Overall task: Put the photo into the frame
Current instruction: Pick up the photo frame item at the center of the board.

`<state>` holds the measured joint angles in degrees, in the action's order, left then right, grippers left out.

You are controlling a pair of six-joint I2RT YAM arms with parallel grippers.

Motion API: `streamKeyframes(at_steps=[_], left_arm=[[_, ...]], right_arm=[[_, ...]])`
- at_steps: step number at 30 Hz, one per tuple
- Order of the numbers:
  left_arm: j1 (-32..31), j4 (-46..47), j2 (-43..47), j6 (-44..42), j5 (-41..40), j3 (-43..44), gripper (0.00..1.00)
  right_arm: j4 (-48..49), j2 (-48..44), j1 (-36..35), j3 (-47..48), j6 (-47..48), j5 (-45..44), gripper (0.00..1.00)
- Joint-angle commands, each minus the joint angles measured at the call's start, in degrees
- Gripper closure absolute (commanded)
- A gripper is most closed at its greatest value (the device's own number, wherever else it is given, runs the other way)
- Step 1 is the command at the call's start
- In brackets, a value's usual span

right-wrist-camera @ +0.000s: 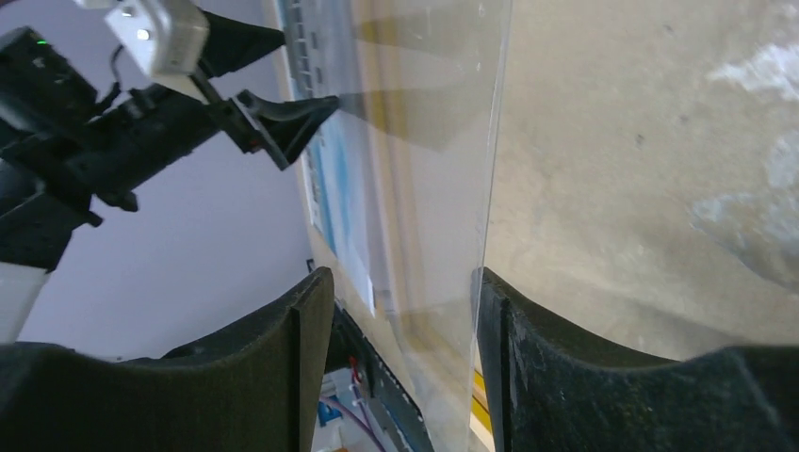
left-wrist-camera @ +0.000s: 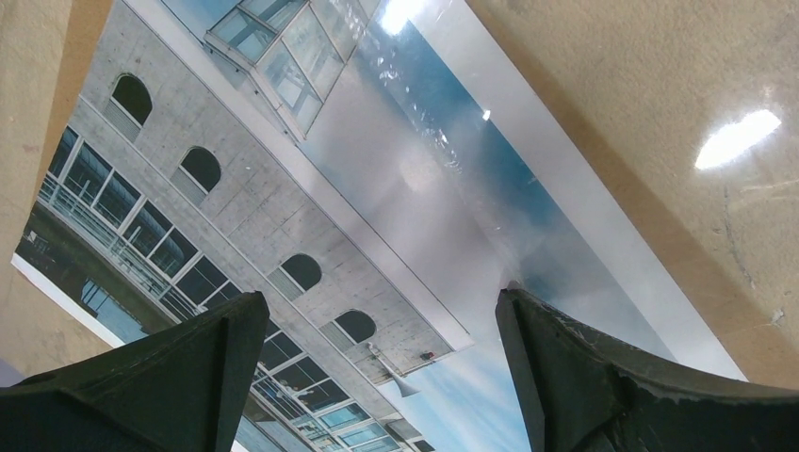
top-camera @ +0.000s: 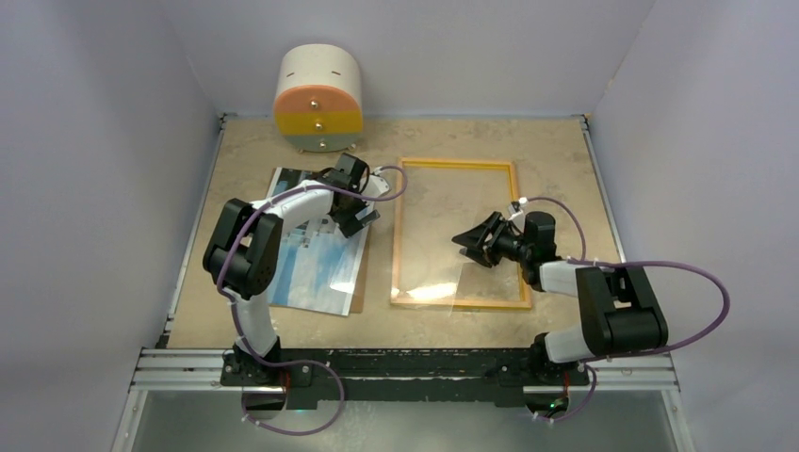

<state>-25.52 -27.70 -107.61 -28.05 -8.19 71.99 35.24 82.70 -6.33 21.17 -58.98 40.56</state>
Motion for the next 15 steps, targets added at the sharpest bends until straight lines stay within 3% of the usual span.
streamKeyframes(at_steps=[1,4,7,10,12,15], left_arm=[[-0.2,-0.5,-2.4,1.2,2.5,-0.5,0.0],[-0.2,-0.7,-2.3,1.2,2.7,-0.2,0.0],[-0.3,-1.2,-1.9,0.8,4.0,-0.4,0.0],[-0.3,-1.2,-0.9,0.5,5.2,-0.7,0.0],[-0.3,-1.4,-0.5,0.5,5.9,-0.4,0.0],[-0.3,-2.2,-0.5,0.4,6.6,0.3,0.0]], right_arm=[[11.9,-0.9,-0.1,-0.8,-5.3,1.4,0.42],[17.7,1.2,-0.2,-1.8,-8.7,1.9,0.44],[21.6,3.7,-0.2,-1.7,-10.8,2.4,0.56],[21.3,5.8,-0.3,0.5,-11.4,2.4,0.98],[18.8,6.0,-0.7,2.9,-11.0,1.4,1.0],[17.0,5.6,-1.6,5.1,-9.9,0.3,0.8]])
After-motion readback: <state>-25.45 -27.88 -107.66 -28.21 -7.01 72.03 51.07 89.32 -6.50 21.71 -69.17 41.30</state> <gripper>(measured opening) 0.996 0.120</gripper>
